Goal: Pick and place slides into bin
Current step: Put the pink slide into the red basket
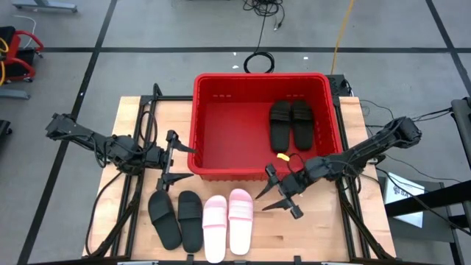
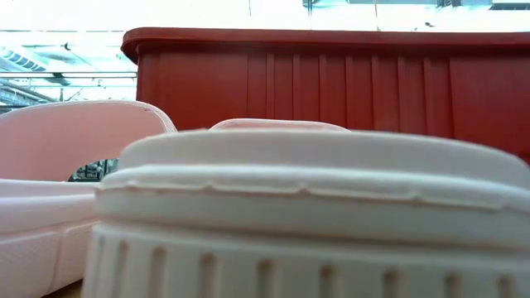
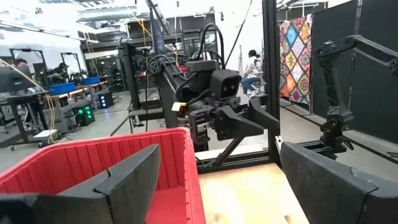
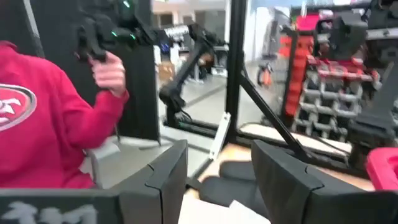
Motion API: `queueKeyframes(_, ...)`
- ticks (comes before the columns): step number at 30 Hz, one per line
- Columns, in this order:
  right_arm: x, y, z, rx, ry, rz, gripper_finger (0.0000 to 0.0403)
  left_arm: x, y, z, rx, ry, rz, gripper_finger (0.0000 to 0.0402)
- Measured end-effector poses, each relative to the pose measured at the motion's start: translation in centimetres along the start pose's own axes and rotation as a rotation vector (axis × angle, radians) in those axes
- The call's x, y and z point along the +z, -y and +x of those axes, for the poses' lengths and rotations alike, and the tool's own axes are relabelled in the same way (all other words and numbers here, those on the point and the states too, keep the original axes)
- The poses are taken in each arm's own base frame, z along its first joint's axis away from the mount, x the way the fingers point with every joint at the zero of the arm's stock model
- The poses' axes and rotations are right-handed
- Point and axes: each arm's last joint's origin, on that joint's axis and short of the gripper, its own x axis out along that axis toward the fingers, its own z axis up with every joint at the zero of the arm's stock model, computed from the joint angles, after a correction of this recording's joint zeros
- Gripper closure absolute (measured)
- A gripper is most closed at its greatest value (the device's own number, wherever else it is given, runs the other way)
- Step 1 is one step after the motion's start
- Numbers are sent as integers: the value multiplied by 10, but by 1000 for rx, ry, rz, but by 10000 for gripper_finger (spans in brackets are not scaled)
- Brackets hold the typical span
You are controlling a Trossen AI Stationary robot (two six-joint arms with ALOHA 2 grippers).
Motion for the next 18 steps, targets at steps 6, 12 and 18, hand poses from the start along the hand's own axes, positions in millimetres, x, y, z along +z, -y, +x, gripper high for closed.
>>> queueKeyframes(6,-4,-8,7,-104,-96,-83,232,0,0,0,0,0,0,62)
queueKeyframes(12,9,-19,11,-199,-160,-117,232,0,0,0,0,-1,0,62)
queueKeyframes(18,12,-30,16,-288,-259,-156,232,0,0,0,0,-1,-1,62)
